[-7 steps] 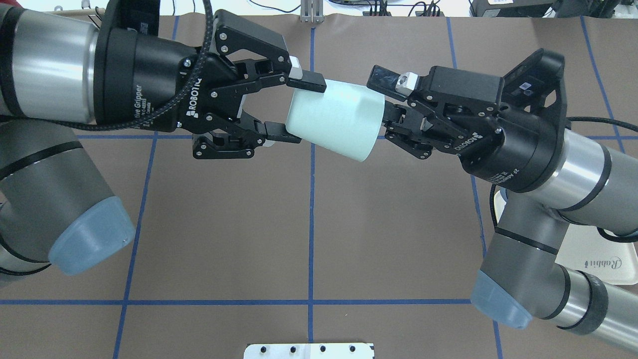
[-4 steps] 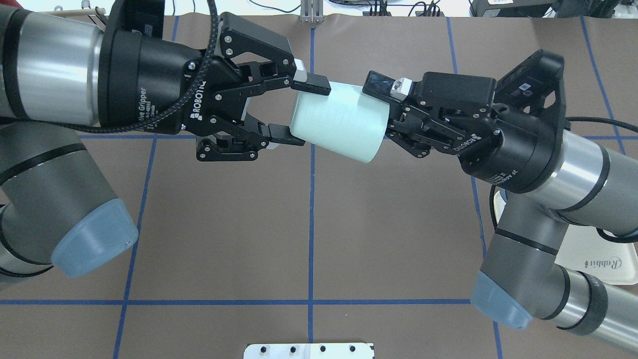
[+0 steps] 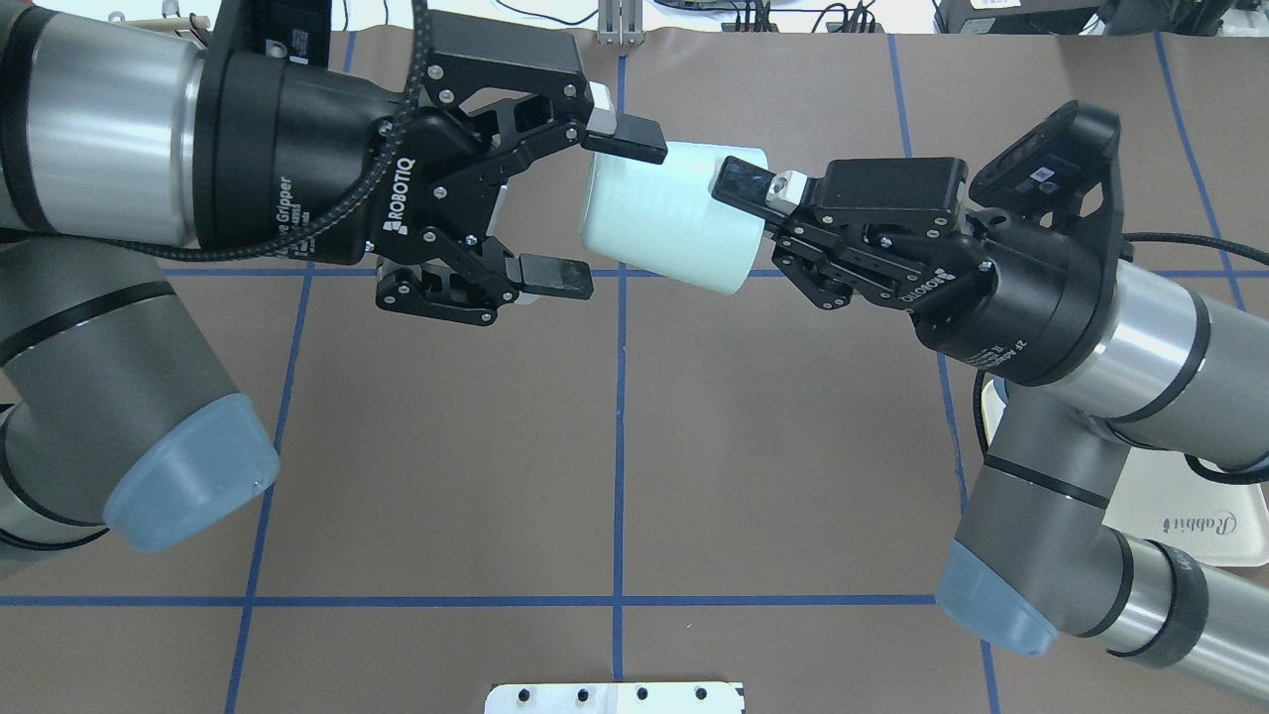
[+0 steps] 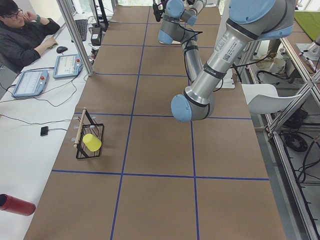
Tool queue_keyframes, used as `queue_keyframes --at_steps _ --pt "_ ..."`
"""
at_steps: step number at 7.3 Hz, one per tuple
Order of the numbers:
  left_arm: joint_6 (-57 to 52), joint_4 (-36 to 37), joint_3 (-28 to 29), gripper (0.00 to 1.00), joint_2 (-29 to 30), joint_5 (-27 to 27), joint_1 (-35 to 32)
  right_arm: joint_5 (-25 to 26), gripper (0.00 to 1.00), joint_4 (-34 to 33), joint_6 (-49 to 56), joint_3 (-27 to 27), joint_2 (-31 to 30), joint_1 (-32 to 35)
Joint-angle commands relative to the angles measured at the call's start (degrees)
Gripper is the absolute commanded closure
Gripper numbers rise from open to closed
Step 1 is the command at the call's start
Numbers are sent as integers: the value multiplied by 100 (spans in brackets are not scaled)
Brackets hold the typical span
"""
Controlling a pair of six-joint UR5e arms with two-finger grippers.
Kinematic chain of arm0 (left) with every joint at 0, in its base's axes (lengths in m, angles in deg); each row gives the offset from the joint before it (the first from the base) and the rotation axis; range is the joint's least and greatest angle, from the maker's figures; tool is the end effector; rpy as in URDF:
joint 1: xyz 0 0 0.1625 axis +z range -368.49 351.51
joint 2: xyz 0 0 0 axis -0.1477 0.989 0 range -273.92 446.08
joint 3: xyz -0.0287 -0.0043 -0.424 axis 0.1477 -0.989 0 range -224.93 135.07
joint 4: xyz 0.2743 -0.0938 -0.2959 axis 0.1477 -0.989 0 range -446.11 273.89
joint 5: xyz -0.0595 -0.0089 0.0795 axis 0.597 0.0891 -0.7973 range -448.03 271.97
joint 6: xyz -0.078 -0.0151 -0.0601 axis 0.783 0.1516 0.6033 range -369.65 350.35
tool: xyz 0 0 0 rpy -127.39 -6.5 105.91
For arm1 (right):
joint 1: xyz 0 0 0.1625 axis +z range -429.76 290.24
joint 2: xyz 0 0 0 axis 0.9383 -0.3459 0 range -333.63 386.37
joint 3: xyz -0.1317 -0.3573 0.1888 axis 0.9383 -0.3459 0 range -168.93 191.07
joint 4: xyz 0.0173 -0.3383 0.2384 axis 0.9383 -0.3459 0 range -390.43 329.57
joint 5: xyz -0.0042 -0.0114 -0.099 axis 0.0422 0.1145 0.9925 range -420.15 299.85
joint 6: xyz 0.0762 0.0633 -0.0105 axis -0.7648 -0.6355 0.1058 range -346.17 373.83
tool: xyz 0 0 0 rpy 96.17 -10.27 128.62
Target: Left arm grabs green cup and hands to right arm on tray
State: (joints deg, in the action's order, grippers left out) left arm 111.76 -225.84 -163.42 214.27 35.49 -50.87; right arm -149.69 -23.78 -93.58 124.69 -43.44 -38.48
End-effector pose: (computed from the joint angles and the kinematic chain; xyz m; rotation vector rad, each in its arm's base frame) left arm 0.2783 -0.3599 0.0102 -0.1740 1.9511 -0.2529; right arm -0.2861 -0.3307 0.1496 0.3042 -2.4711 0.3779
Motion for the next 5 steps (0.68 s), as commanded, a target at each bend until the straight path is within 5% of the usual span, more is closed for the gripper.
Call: queue_keyframes --at_steps 1,4,5 --pt "-56 7 -51 0 -21 57 -8 7 100 -6 1 -6 -33 1" --pt "-643 60 -61 0 -327 251 -122 -72 100 -128 1 -23 -234 167" --pt "-967 68 -34 0 -494 251 -209 -255 100 -643 18 -24 -288 490"
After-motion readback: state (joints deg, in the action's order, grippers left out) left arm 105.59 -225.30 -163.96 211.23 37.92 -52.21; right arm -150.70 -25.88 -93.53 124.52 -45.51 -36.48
